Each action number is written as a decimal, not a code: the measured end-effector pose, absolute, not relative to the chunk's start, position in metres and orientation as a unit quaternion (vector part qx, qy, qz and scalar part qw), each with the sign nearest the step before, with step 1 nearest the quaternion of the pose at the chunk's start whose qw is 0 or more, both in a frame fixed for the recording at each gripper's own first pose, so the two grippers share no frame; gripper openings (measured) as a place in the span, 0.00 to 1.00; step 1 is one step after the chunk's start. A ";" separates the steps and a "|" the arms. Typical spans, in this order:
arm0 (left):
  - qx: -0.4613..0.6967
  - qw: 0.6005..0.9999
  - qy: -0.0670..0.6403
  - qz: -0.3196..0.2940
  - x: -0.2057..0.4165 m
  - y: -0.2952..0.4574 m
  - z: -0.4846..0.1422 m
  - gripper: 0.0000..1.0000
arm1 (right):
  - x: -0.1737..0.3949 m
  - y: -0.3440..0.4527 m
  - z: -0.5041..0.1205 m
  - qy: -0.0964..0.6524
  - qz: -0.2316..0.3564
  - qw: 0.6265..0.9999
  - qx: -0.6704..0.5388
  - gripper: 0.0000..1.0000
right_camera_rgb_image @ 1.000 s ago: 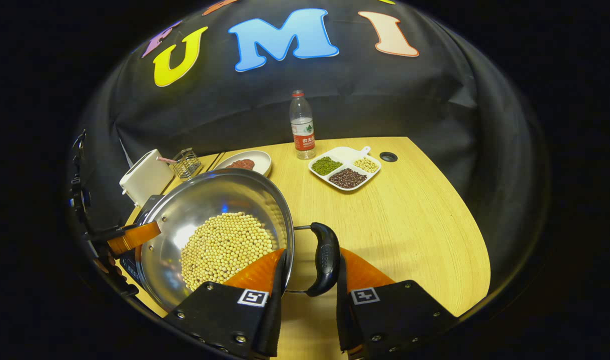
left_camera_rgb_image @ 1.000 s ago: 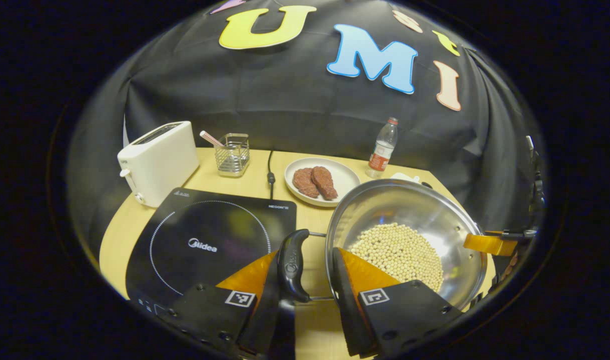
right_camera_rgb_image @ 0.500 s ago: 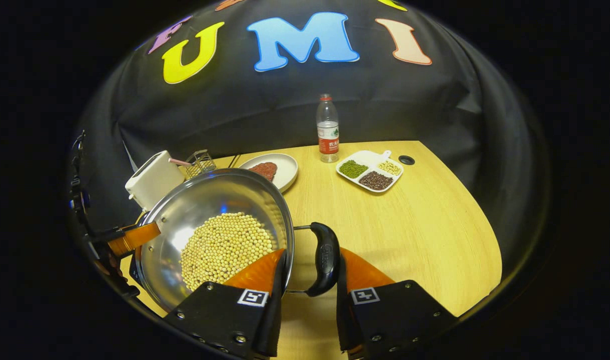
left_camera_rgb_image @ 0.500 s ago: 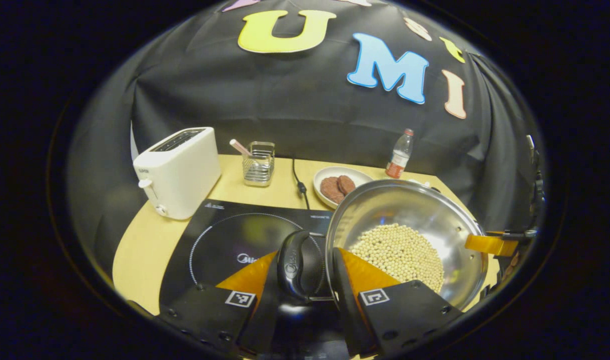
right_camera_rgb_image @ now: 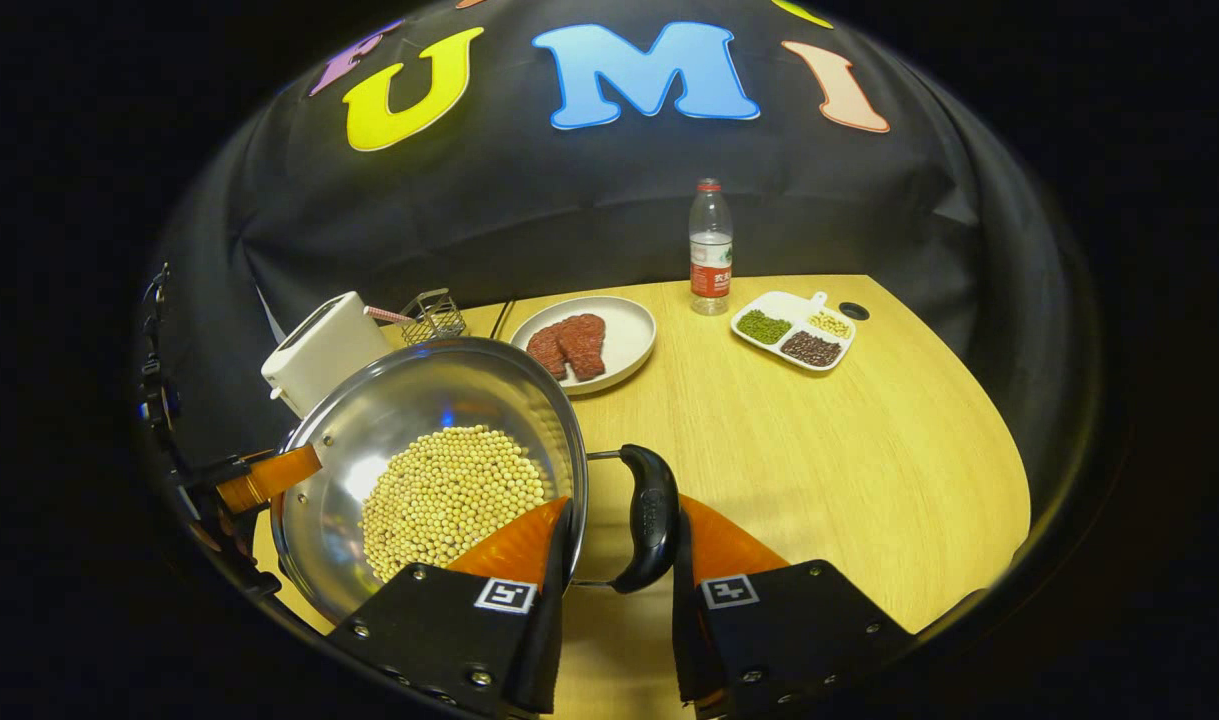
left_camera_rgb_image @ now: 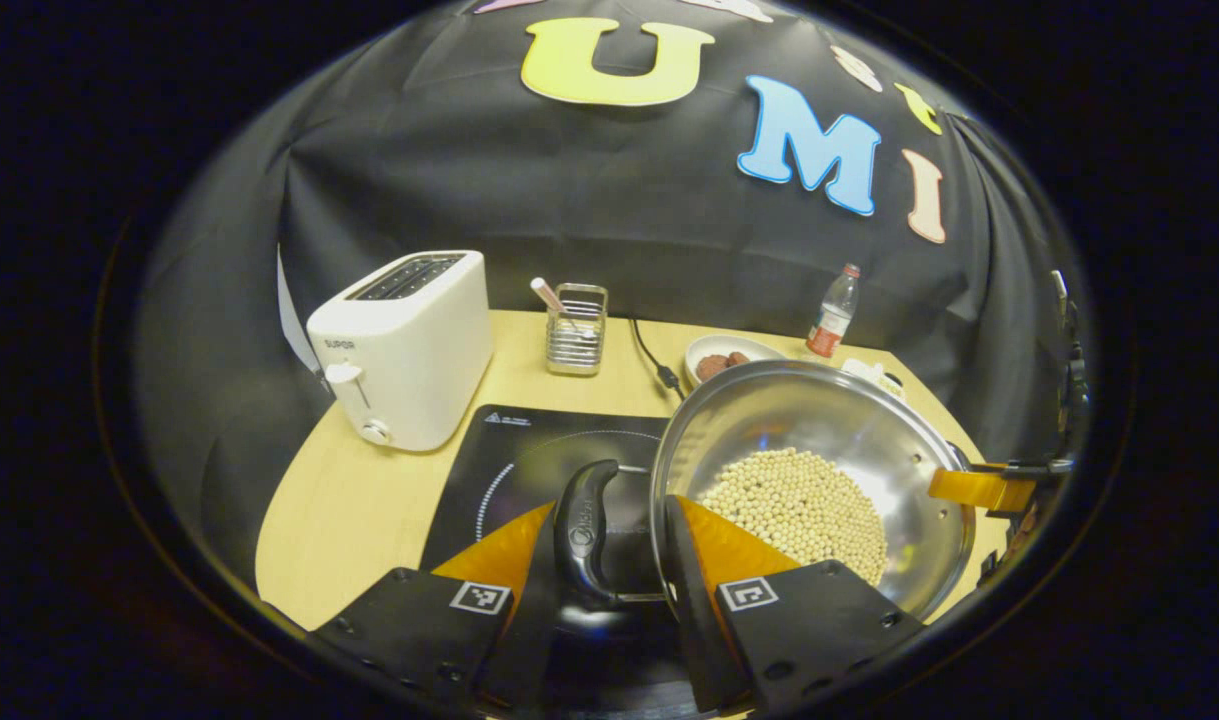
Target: First push the handle of the pot to place it horizontally, then grasp the pot with both hands and set it on the induction cooktop.
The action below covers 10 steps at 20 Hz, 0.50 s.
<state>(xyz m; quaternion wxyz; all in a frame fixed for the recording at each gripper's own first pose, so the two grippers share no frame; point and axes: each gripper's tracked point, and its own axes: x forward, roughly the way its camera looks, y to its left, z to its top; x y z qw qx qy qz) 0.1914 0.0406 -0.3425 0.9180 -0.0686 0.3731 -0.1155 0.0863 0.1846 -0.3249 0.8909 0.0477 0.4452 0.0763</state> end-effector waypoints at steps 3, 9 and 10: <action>-0.067 0.918 0.374 -0.114 0.197 0.064 -0.347 0.62 | 0.087 0.207 -0.326 0.449 0.078 0.889 0.049 0.45; -0.062 0.917 0.379 -0.106 0.208 0.112 -0.359 0.62 | 0.089 0.252 -0.334 0.456 0.086 0.884 0.051 0.45; -0.062 0.917 0.381 -0.104 0.208 0.118 -0.362 0.62 | 0.089 0.258 -0.337 0.458 0.089 0.883 0.052 0.45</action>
